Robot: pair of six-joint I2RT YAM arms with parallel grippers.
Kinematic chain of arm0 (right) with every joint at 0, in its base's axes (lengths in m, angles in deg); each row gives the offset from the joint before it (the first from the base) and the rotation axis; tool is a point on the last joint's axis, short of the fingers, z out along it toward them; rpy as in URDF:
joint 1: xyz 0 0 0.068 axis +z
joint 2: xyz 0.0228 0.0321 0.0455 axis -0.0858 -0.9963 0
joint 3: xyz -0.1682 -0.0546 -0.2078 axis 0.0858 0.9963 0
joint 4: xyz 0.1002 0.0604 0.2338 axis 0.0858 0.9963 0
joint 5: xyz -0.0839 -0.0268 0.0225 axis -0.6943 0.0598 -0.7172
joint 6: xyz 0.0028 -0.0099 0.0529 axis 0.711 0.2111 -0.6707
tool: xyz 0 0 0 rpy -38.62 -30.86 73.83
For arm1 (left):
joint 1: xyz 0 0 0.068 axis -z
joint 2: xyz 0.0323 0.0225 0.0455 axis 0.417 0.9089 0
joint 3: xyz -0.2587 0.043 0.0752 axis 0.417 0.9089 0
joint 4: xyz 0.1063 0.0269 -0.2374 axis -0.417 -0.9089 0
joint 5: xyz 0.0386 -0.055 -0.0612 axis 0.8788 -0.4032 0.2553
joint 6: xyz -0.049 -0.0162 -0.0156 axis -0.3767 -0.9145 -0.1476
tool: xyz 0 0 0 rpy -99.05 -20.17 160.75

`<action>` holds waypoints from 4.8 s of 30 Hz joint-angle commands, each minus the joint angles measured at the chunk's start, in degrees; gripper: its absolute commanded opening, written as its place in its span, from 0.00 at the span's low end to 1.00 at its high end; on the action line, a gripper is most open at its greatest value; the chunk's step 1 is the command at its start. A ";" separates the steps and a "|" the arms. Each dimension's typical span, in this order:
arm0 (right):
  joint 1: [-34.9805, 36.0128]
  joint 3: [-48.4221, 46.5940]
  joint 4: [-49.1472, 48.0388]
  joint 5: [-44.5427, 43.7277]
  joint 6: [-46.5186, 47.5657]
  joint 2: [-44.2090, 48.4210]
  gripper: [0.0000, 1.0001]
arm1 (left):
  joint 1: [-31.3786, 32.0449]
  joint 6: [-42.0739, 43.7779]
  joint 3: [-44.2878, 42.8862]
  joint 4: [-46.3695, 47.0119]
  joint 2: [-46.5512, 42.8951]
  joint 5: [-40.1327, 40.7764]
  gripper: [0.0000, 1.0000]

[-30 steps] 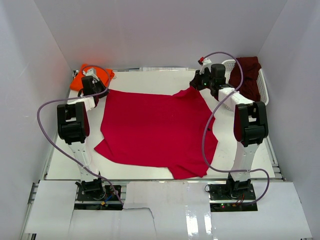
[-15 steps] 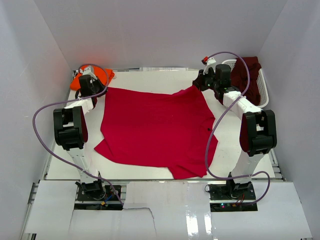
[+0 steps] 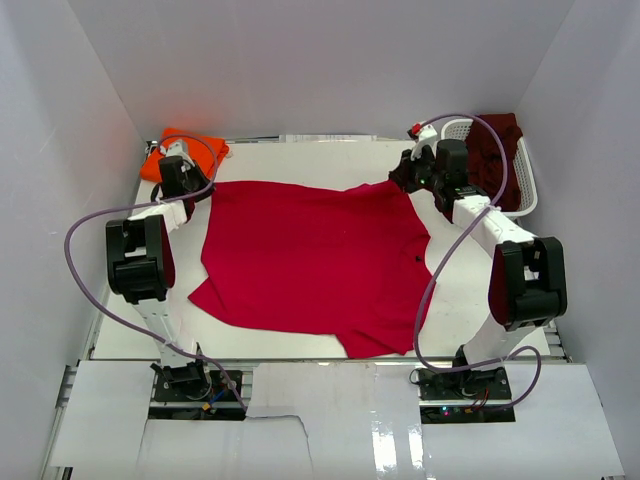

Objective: Fold and stack the t-shirts
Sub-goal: Fold the flattened tshirt in 1/3 of the way

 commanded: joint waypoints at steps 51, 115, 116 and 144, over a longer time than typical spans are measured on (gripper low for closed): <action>7.01 17.75 0.89 -3.72 1.25 23.62 0.08 | -1.43 -2.15 7.29 -4.06 -13.66 1.03 0.00; 14.57 39.55 5.10 -7.77 -6.57 34.88 0.08 | -3.98 -10.14 16.34 -14.43 -15.51 2.18 0.00; 14.66 39.64 5.37 -7.94 -6.75 34.96 0.08 | -3.89 -10.14 16.08 -14.70 -14.99 2.35 0.00; 16.77 43.86 11.69 -13.03 -10.70 36.73 0.08 | -5.91 -9.00 7.21 -21.73 -7.60 3.23 0.00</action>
